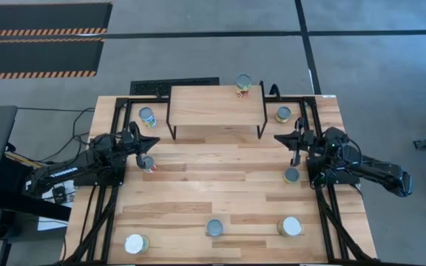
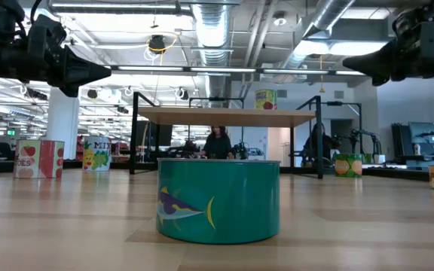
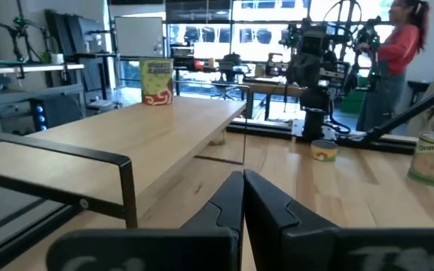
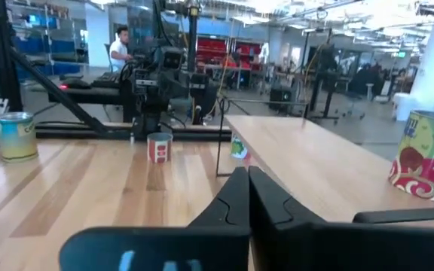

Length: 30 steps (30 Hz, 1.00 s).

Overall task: Pick and place cans onto a shelf
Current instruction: Put the canned oranges on the shelf

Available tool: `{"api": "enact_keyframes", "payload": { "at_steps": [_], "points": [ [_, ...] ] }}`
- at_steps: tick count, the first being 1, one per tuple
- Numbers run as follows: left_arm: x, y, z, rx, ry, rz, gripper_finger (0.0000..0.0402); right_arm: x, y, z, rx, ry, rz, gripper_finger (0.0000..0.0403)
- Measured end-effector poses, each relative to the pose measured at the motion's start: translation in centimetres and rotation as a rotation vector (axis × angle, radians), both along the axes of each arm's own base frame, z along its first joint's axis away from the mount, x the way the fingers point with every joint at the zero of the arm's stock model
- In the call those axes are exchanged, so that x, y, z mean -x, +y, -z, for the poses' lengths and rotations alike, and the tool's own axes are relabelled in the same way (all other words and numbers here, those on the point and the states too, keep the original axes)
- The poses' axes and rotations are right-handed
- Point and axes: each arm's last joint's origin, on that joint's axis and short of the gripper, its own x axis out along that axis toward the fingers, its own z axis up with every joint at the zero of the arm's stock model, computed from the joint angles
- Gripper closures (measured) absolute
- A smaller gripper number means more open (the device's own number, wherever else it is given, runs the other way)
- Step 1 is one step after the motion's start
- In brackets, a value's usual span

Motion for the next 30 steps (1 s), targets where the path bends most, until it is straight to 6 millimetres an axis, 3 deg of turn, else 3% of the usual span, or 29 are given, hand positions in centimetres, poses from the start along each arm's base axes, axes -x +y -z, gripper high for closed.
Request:
{"api": "enact_keyframes", "payload": {
  "at_steps": [11, 24, 30],
  "points": [
    [0.0, -0.1, 0.0, 0.009, -0.006, 0.024, 0.0401, -0.1, 1.3, 1.2, -0.193, 0.186, 0.006, 0.0396],
    [-0.5, -0.1, 0.6, 0.039, 0.065, 0.044, 0.0401, -1.9, 3.5, 2.4, -0.293, 0.325, -0.045, 0.0395],
    [-1.0, -0.1, 1.3, 0.065, 0.143, 0.053, 0.0402, -2.8, 5.8, -0.2, -0.441, 0.447, -0.192, 0.0395]
  ]
}}
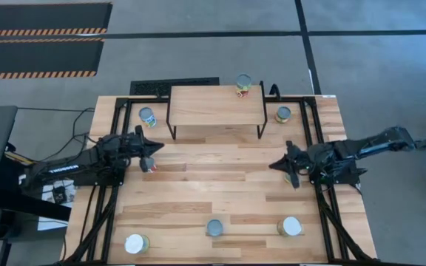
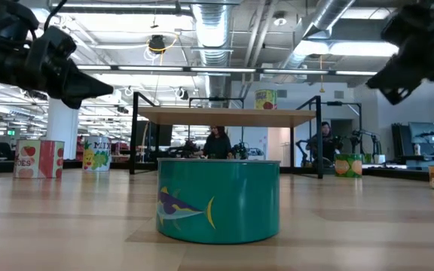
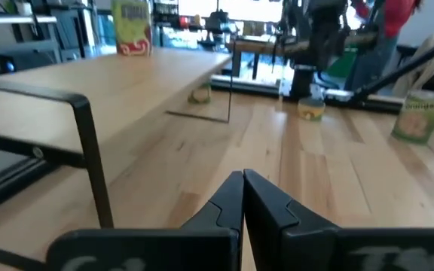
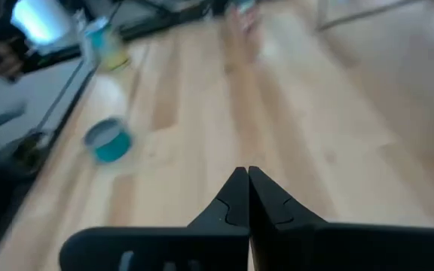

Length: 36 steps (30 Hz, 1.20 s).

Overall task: Pick and place cans onto a shelf
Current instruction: Put the canned oranges on the shelf

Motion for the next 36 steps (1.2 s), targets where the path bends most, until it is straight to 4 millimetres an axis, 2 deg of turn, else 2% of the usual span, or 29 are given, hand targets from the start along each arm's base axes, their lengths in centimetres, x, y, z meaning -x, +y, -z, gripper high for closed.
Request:
{"api": "enact_keyframes", "payload": {
  "at_steps": [4, 7, 13, 19, 22, 26, 36],
  "points": [
    [-0.1, 0.0, 0.2, 0.003, 0.022, 0.000, 0.0402, -0.9, 1.9, -2.7, -0.039, 0.122, -0.064, 0.0394],
    [-0.1, 0.0, 0.2, 0.002, 0.021, 0.000, 0.0401, -1.5, 3.5, -4.0, -0.085, 0.283, -0.075, 0.0387],
    [-0.1, 0.0, 0.2, -0.018, 0.026, 0.000, 0.0401, -2.6, 7.2, -5.9, -0.121, 0.586, -0.046, 0.0331],
    [-0.1, 0.0, 0.2, -0.011, 0.025, -0.001, 0.0401, -3.2, 11.2, -7.8, -0.142, 0.769, -0.049, 0.0282],
    [-0.1, 0.0, 0.2, -0.012, 0.025, -0.001, 0.0401, -3.4, 13.0, -7.8, -0.162, 0.820, -0.043, 0.0273],
    [-0.1, 0.0, 0.2, -0.012, 0.025, -0.001, 0.0401, -3.4, 14.5, -6.5, -0.129, 0.882, -0.027, 0.0271],
    [-0.1, 0.0, 0.2, -0.012, 0.025, -0.001, 0.0401, -5.3, 15.4, -3.7, -0.054, 1.036, -0.082, 0.0275]
  ]
}}
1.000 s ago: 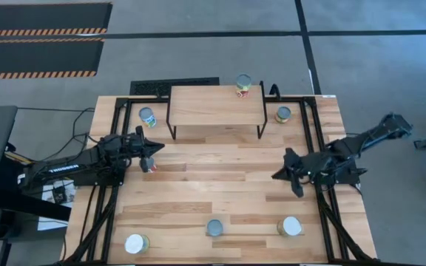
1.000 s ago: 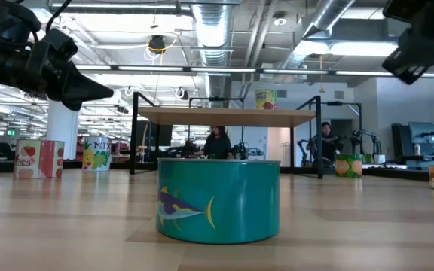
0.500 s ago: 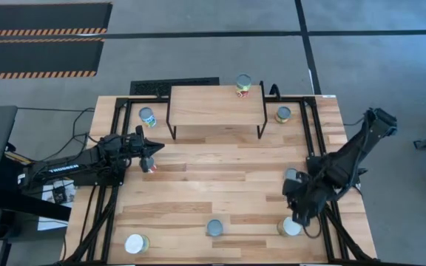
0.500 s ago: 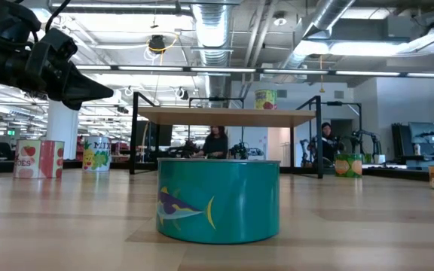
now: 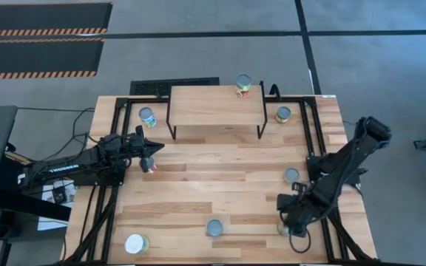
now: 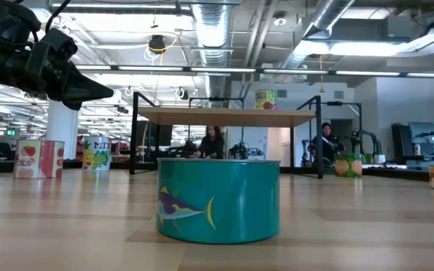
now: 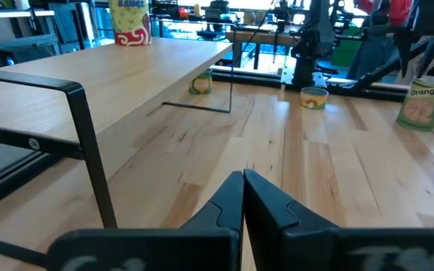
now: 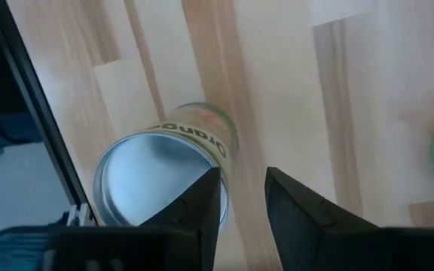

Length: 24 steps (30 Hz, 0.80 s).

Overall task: Pick and place cans onto a shelf
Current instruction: Put the canned oranges on the shelf

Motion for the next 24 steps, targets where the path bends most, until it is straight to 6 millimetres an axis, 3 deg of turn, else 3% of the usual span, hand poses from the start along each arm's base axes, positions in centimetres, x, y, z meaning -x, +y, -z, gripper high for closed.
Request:
{"api": "enact_keyframes", "payload": {
  "at_steps": [24],
  "points": [
    [0.00, 0.01, 0.00, 0.000, 0.000, -0.002, 0.0402, -0.76, 0.17, 0.12, -0.077, 0.008, -0.074, 0.0275]
  ]
}}
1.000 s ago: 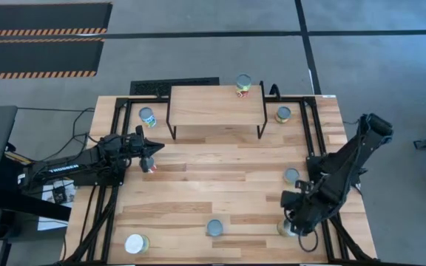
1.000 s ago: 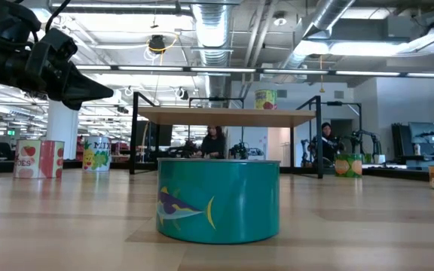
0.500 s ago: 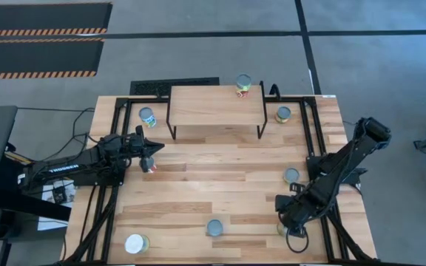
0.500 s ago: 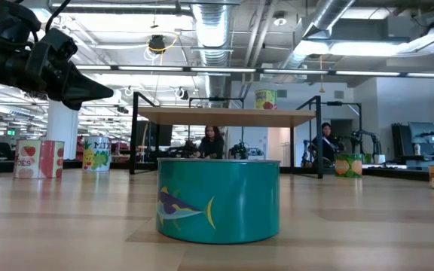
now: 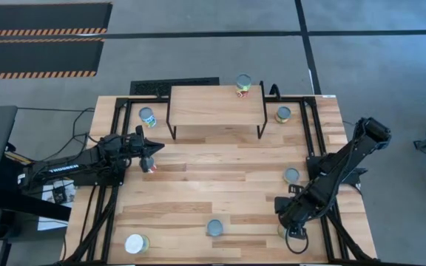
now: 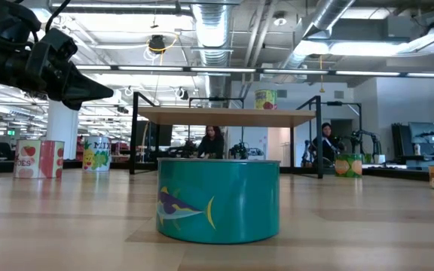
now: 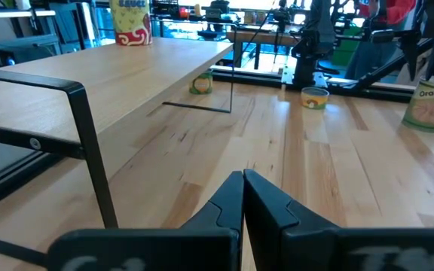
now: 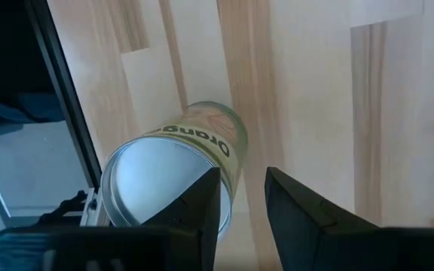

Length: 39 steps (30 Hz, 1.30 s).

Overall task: Pick and place cans onto a shelf
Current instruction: Put the canned oranges on the shelf

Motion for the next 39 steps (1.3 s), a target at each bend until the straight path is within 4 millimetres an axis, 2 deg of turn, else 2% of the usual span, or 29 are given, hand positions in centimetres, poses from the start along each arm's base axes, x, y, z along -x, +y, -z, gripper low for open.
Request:
{"api": "enact_keyframes", "payload": {
  "at_steps": [8, 18, 34, 39],
  "points": [
    [0.00, 0.00, 0.00, 0.002, -0.001, -0.001, 0.0401, 0.00, 0.16, -0.04, -0.024, 0.006, -0.007, 0.0269],
    [0.00, 0.00, 0.00, 0.003, 0.000, -0.001, 0.0401, -0.33, 0.02, 0.00, -0.022, -0.018, -0.067, 0.0286],
    [0.00, 0.00, 0.00, 0.001, 0.000, 0.000, 0.0401, -0.78, -0.16, -0.06, -0.056, -0.024, -0.096, 0.0287],
    [0.00, 0.00, 0.00, 0.001, -0.001, 0.000, 0.0401, -0.54, -0.32, 0.86, -0.059, -0.002, -0.097, 0.0287]
  ]
}}
